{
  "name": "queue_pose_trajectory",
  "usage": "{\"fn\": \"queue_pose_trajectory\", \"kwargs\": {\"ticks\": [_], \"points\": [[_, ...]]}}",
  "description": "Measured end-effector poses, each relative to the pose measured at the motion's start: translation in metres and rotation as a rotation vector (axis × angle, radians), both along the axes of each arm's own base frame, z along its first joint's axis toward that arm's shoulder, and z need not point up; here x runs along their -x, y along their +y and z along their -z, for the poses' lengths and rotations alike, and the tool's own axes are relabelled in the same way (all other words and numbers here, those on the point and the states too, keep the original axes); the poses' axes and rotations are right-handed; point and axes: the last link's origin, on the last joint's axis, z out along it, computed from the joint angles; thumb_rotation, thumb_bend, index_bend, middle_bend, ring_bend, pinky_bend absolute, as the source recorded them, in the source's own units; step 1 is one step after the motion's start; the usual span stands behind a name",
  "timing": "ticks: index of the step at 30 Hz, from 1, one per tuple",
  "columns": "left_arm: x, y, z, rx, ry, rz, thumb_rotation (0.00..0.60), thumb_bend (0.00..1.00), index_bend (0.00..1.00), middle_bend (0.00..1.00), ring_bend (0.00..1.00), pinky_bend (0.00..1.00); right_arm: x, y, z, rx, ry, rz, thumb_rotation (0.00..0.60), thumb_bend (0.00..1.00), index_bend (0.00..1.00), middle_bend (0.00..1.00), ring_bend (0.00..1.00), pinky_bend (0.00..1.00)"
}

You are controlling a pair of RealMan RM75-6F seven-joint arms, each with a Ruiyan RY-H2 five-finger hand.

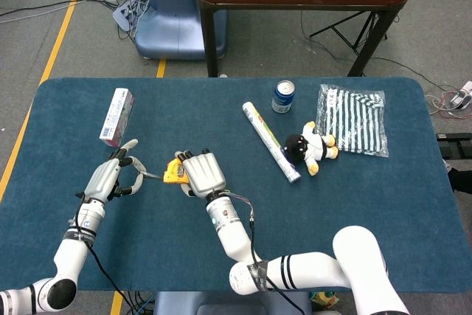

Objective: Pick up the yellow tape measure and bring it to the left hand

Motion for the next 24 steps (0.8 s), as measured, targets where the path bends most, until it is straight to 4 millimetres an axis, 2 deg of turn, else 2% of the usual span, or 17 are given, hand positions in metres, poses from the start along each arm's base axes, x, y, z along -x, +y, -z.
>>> {"fn": "queue_pose_trajectory", "kwargs": {"ticks": [15, 24], "points": [[0.0046, -0.0006, -0.0001, 0.011, -0.01, -0.017, 0.6, 0.6, 0.6, 0.11, 0.01, 0.0, 0.003, -0.0042, -0.0012, 0.003, 0.013, 0.009, 0.6, 0.65, 0.65, 0.63, 0.53, 0.28], [0.0059, -0.0013, 0.0001, 0.011, -0.04, -0.018, 0.6, 0.6, 0.62, 0.13, 0.01, 0.0, 0.0072, -0.0044, -0.0014, -0.006, 0.045, -0.004, 0.6, 0.65, 0.65, 0.63, 0.53, 0.28]]}}
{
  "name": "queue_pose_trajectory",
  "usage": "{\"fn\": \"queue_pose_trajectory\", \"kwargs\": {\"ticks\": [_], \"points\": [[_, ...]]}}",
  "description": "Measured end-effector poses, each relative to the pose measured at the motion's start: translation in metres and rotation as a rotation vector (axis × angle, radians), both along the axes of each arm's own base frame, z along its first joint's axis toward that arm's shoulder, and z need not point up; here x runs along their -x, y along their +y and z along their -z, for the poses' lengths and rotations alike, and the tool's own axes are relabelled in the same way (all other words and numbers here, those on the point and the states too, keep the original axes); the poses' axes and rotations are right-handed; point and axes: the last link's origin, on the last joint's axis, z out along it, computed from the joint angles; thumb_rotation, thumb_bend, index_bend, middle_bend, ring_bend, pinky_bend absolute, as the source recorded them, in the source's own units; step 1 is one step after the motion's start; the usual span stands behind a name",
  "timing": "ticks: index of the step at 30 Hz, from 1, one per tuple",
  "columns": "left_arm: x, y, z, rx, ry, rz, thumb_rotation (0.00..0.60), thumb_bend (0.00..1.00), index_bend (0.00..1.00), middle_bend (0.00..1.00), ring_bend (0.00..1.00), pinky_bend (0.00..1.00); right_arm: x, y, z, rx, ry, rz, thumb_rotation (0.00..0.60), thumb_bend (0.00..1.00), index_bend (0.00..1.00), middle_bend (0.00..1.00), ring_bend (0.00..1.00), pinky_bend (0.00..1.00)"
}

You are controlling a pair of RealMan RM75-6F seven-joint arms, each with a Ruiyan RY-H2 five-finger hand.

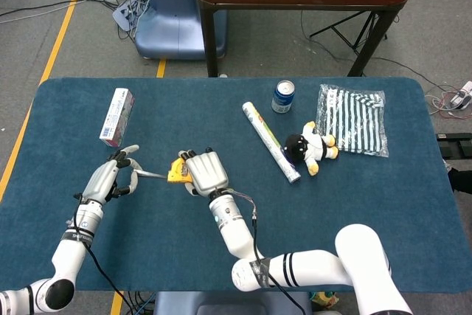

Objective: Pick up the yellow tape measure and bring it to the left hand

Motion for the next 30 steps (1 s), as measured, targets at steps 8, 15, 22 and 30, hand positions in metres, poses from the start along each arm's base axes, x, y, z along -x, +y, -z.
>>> {"fn": "queue_pose_trajectory", "kwargs": {"ticks": [8, 15, 22, 30], "points": [[0.003, -0.003, 0.0, -0.015, 0.004, 0.019, 0.6, 0.6, 0.63, 0.14, 0.02, 0.0, 0.007, 0.0, -0.005, -0.019, 0.017, -0.002, 0.6, 0.65, 0.65, 0.63, 0.53, 0.28], [0.011, -0.004, 0.0, -0.033, 0.004, 0.014, 0.6, 0.6, 0.63, 0.15, 0.02, 0.0, 0.019, 0.001, -0.016, -0.04, 0.03, -0.001, 0.6, 0.65, 0.65, 0.64, 0.53, 0.28], [0.015, -0.005, -0.004, -0.055, 0.008, 0.02, 0.6, 0.6, 0.63, 0.15, 0.02, 0.0, 0.039, 0.002, -0.029, -0.047, 0.022, 0.013, 0.6, 0.65, 0.66, 0.64, 0.53, 0.28], [0.02, -0.009, -0.009, -0.068, 0.019, 0.017, 0.6, 0.6, 0.63, 0.15, 0.02, 0.0, 0.06, 0.005, -0.045, -0.034, 0.022, 0.018, 0.6, 0.65, 0.66, 0.64, 0.54, 0.28]]}}
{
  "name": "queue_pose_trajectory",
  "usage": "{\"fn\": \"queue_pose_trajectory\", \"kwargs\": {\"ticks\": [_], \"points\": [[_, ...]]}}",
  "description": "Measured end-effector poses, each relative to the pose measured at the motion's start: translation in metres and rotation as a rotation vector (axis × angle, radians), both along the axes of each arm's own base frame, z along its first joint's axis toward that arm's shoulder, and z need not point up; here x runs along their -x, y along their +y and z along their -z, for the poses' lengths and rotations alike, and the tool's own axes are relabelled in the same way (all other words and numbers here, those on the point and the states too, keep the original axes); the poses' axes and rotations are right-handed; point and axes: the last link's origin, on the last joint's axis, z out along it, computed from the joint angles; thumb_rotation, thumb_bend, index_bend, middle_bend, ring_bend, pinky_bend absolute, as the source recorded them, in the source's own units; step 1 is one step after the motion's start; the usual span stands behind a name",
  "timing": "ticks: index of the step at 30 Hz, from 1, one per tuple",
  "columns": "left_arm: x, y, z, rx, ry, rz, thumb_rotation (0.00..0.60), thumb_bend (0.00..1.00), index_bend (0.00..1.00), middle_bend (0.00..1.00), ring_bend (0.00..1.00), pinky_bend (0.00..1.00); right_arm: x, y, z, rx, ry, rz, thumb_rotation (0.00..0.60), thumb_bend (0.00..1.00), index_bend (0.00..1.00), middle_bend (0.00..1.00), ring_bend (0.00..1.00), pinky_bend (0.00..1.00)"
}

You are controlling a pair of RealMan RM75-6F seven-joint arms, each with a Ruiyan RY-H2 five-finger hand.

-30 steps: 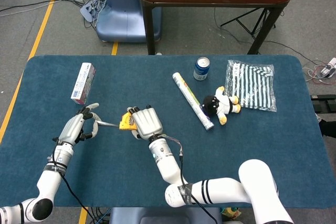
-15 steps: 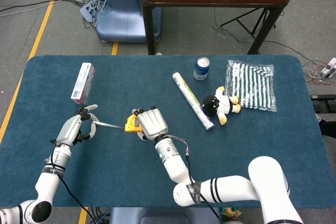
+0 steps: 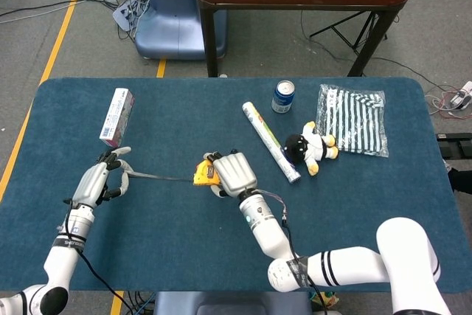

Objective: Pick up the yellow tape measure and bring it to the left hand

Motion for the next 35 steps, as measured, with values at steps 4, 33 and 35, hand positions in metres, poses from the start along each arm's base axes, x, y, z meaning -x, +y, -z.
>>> {"fn": "queue_pose_trajectory", "kwargs": {"ticks": [4, 33, 35], "points": [[0.004, -0.001, -0.003, -0.011, -0.004, -0.007, 0.6, 0.6, 0.63, 0.15, 0.02, 0.0, 0.012, 0.003, -0.009, 0.005, -0.001, 0.012, 0.6, 0.65, 0.66, 0.64, 0.54, 0.28], [0.019, -0.004, -0.018, -0.038, -0.025, -0.03, 0.6, 0.6, 0.63, 0.15, 0.02, 0.0, 0.101, 0.028, -0.064, 0.029, 0.001, 0.099, 0.6, 0.65, 0.66, 0.64, 0.55, 0.28], [0.019, -0.005, -0.018, -0.037, -0.025, -0.031, 0.6, 0.6, 0.63, 0.15, 0.02, 0.0, 0.105, 0.029, -0.066, 0.028, 0.002, 0.099, 0.6, 0.65, 0.66, 0.65, 0.55, 0.28]]}}
